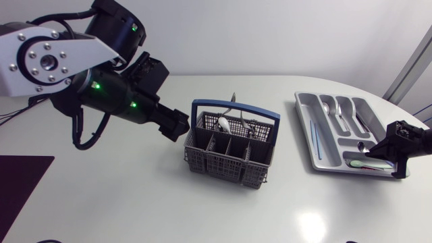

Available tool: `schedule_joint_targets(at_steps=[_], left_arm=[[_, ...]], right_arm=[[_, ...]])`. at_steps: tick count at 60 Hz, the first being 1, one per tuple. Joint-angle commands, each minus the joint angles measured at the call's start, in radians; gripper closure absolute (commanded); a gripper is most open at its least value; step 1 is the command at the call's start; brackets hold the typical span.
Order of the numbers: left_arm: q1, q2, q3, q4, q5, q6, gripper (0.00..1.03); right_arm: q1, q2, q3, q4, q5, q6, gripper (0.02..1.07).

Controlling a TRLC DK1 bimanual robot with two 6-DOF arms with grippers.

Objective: Unload the cutlery basket into the drawer organizer.

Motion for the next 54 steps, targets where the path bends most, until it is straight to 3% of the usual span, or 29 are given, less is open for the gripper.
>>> schedule_joint_targets(at_steps=[1, 8, 12, 24, 34, 41, 50, 54], left_arm=[[0.004, -0.019, -0.043, 0.011, -0.003, 0.019, 0.05], [0.004, -0.031, -0.083, 0.033, -0.003, 0.019, 0.05], [0.003, -0.037, -0.102, 0.042, -0.003, 0.019, 0.05], [-0.002, -0.049, -0.157, 0.076, -0.003, 0.022, 0.05], [-0.017, -0.066, -0.210, 0.102, -0.003, 0.043, 0.06], [-0.020, -0.083, -0.247, 0.129, -0.003, 0.059, 0.08], [-0.028, -0.086, -0.279, 0.142, -0.001, 0.071, 0.13], [-0.039, -0.083, -0.302, 0.160, -0.001, 0.074, 0.22]], right_arm=[[-0.009, 0.057, 0.022, 0.027, 0.019, -0.055, 1.01], [-0.013, 0.098, 0.032, 0.048, 0.051, -0.076, 1.00], [-0.014, 0.110, 0.024, 0.081, 0.068, -0.081, 0.94], [-0.034, 0.097, -0.010, 0.160, 0.082, -0.070, 0.54], [-0.052, -0.008, -0.022, 0.131, 0.036, 0.015, 0.40], [-0.034, -0.137, -0.076, 0.068, -0.035, 0.074, 0.37], [0.095, -0.284, -0.166, 0.064, -0.065, 0.265, 0.37], [0.190, -0.315, -0.182, 0.065, -0.067, 0.398, 0.37]])
